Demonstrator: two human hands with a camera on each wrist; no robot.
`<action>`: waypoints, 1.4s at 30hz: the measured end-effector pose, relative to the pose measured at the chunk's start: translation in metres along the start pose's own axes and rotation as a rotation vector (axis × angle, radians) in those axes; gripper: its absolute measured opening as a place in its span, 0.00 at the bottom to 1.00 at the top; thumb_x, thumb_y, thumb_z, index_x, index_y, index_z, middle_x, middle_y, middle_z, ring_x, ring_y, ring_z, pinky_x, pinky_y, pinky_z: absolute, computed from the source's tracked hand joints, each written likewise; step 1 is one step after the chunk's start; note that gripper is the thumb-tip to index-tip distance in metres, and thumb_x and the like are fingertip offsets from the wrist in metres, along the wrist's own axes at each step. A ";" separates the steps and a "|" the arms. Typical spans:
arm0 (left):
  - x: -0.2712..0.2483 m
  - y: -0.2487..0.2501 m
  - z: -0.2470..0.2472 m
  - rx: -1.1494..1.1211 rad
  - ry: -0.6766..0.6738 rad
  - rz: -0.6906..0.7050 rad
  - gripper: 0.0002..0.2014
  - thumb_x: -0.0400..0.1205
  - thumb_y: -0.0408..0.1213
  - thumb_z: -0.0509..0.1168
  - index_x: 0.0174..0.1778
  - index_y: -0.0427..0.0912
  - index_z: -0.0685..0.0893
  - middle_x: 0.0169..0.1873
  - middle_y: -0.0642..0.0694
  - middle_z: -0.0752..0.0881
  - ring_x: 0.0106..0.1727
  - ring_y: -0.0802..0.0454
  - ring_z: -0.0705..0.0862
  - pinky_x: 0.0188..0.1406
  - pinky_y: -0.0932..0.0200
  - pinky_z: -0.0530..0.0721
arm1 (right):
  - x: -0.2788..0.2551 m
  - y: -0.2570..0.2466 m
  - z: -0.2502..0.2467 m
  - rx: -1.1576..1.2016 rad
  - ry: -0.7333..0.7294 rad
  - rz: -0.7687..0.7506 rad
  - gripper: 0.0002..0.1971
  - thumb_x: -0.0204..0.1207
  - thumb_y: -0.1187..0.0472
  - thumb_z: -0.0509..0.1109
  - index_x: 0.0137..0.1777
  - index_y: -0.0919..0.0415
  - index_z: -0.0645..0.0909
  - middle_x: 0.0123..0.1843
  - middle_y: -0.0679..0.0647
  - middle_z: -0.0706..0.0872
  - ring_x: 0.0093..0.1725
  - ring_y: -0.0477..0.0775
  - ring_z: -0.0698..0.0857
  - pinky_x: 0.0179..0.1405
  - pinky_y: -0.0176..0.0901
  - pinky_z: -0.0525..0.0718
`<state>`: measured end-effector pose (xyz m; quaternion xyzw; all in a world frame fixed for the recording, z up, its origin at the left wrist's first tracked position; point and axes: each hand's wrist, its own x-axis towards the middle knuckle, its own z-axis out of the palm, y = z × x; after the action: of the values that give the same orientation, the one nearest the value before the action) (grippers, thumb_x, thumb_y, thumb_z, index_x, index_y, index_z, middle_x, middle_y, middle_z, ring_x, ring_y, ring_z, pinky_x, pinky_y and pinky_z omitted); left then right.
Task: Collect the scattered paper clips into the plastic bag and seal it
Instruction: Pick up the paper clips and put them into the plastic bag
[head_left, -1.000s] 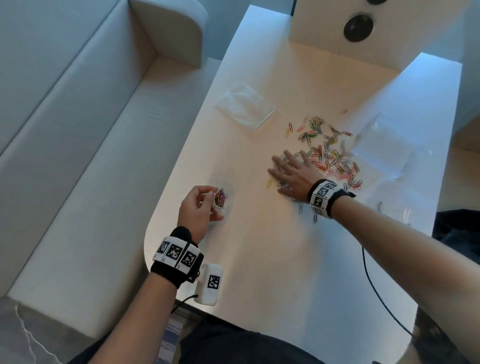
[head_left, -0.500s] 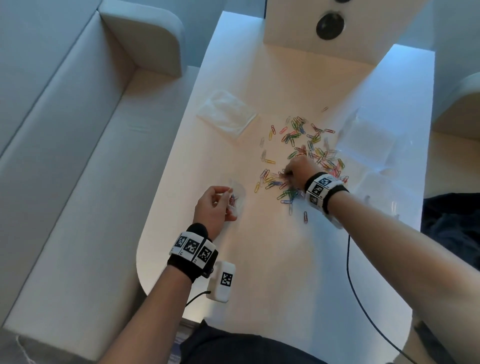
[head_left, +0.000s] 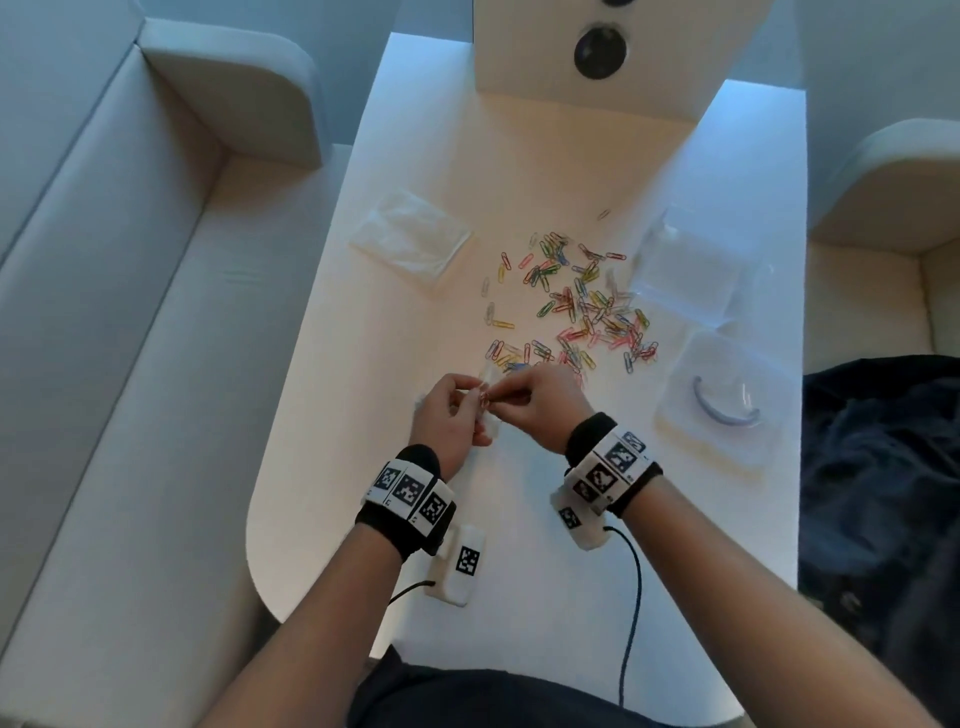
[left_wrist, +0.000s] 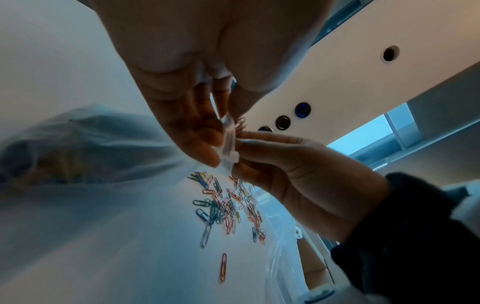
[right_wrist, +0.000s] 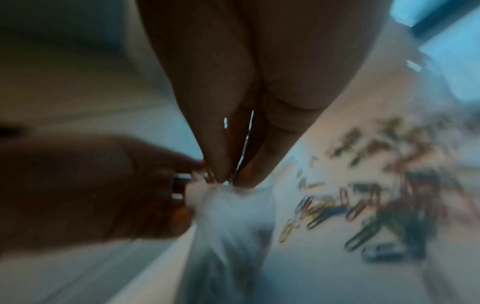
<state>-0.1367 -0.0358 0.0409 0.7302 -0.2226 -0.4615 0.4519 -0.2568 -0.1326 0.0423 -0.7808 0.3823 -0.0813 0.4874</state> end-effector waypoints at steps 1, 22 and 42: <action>-0.001 0.000 0.001 0.004 -0.004 0.010 0.07 0.87 0.33 0.60 0.55 0.38 0.83 0.37 0.40 0.82 0.33 0.50 0.82 0.35 0.55 0.90 | -0.002 -0.004 0.001 -0.140 -0.011 -0.025 0.07 0.73 0.59 0.76 0.50 0.57 0.91 0.42 0.52 0.92 0.42 0.48 0.89 0.49 0.47 0.88; 0.001 -0.003 -0.017 -0.024 0.000 -0.039 0.08 0.87 0.32 0.58 0.50 0.43 0.83 0.31 0.47 0.82 0.30 0.48 0.81 0.40 0.48 0.89 | 0.025 0.081 0.003 -0.180 0.506 0.439 0.46 0.61 0.51 0.86 0.78 0.56 0.69 0.66 0.60 0.68 0.57 0.53 0.76 0.66 0.40 0.76; 0.011 -0.001 0.009 -0.009 -0.040 -0.081 0.08 0.87 0.32 0.59 0.56 0.37 0.82 0.39 0.40 0.82 0.31 0.51 0.81 0.35 0.55 0.90 | -0.015 0.064 -0.036 1.205 0.394 0.388 0.15 0.65 0.68 0.76 0.52 0.68 0.86 0.47 0.59 0.92 0.49 0.53 0.90 0.53 0.40 0.88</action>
<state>-0.1395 -0.0478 0.0332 0.7270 -0.1997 -0.4951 0.4317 -0.3183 -0.1622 0.0116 -0.2591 0.4857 -0.3329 0.7656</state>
